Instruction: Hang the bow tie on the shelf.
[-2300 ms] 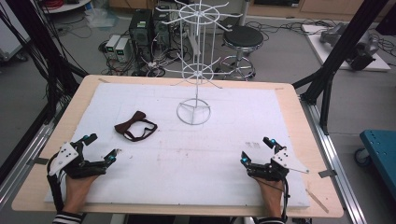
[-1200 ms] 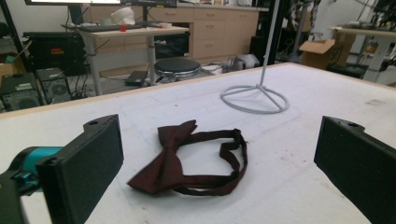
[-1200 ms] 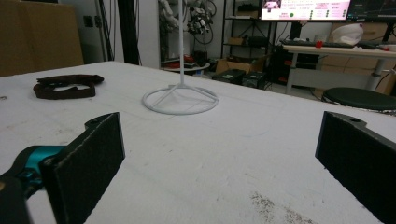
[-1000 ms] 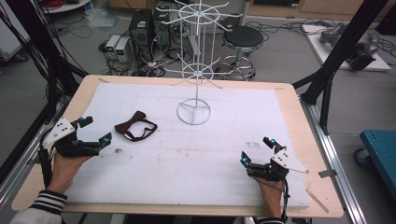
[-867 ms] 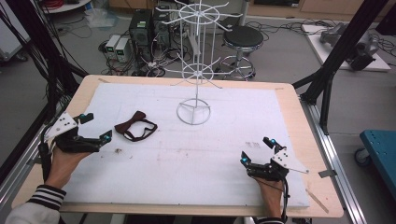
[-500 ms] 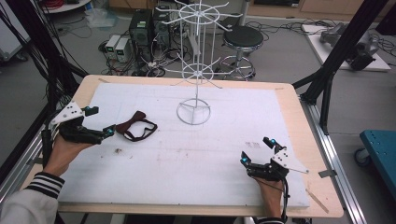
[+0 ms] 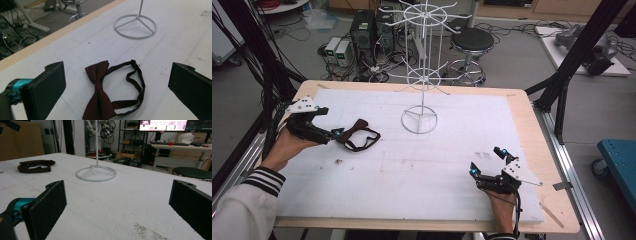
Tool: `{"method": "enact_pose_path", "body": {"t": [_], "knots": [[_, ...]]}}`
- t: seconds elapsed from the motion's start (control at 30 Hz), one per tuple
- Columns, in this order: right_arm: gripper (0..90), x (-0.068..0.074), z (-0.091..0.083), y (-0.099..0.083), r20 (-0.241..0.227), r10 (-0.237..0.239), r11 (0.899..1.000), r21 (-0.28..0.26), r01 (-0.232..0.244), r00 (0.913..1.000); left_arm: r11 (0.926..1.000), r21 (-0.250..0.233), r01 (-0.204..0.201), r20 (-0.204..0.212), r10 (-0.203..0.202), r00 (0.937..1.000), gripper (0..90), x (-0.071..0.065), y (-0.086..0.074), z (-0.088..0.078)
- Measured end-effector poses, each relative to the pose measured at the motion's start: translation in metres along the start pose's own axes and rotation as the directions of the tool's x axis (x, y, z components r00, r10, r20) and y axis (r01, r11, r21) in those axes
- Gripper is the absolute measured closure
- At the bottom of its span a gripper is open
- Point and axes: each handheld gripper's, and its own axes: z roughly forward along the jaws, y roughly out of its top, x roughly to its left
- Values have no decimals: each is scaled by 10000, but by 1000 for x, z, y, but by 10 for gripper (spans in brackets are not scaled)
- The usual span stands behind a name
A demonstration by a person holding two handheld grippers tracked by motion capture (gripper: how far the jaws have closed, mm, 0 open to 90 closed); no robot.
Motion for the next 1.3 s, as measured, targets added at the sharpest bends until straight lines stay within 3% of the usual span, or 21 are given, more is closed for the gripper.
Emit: {"method": "enact_pose_path", "body": {"t": [0.13, 0.3, 0.37, 0.47, 0.63, 0.83, 0.9, 1.03, 1.13, 1.17, 1.2, 1.3], "knots": [[6, 0, 0, 0, -16, 19, 10000, 12, -19, 10000, 9996, 290, -4, 65, 2, 10000, 17, 3, 5, 8], [6, 0, 0, 0, -9, -1, 10000, 13, 1, 10000, 9949, 1000, -135, 2, 136, 9999, 17, 11, 14, 21], [6, 0, 0, 0, -10, 1, 10000, 14, -1, 10000, 9949, 1003, -73, -11, 75, 10000, 17, 13, 14, 23], [6, 0, 0, 0, -6, -90, 10000, -23, 90, 10000, 9866, 1626, -102, -115, 122, 9999, 17, 18, 15, 33], [6, 0, 0, 0, -8, -86, 10000, -24, 85, 10000, 9791, 2035, -16, -202, 58, 9998, 17, 23, 13, 44], [6, 0, 0, 0, 7, -81, 10000, -33, 81, 10000, 9584, 2851, 135, -246, -68, 9997, 17, 27, 4, 61], [6, 0, 0, 0, -5, -84, 10000, -38, 84, 10000, 9504, 3112, 20, -192, 41, 9998, 17, 24, 3, 67], [6, 0, 0, 0, 3, -79, 10000, -34, 79, 10000, 9454, 3259, -35, -190, 102, 9998, 17, 21, 1, 75], [6, -1, 1, 0, -26, -131, 9999, -58, 131, 9999, 9283, 3719, -54, 1, 57, 10000, 17, 20, -4, 83], [6, -1, 1, 0, -26, -131, 9999, -58, 131, 9999, 9283, 3719, -54, 1, 57, 10000, 18, 20, -4, 83], [6, -1, 1, 0, -25, -132, 9999, -61, 132, 9999, 9232, 3843, -52, -28, 68, 10000, 17, 21, -5, 86], [6, 0, 0, 0, -3, -87, 10000, -40, 87, 10000, 9219, 3875, 30, -23, -22, 10000, 17, 22, -7, 88]]}}
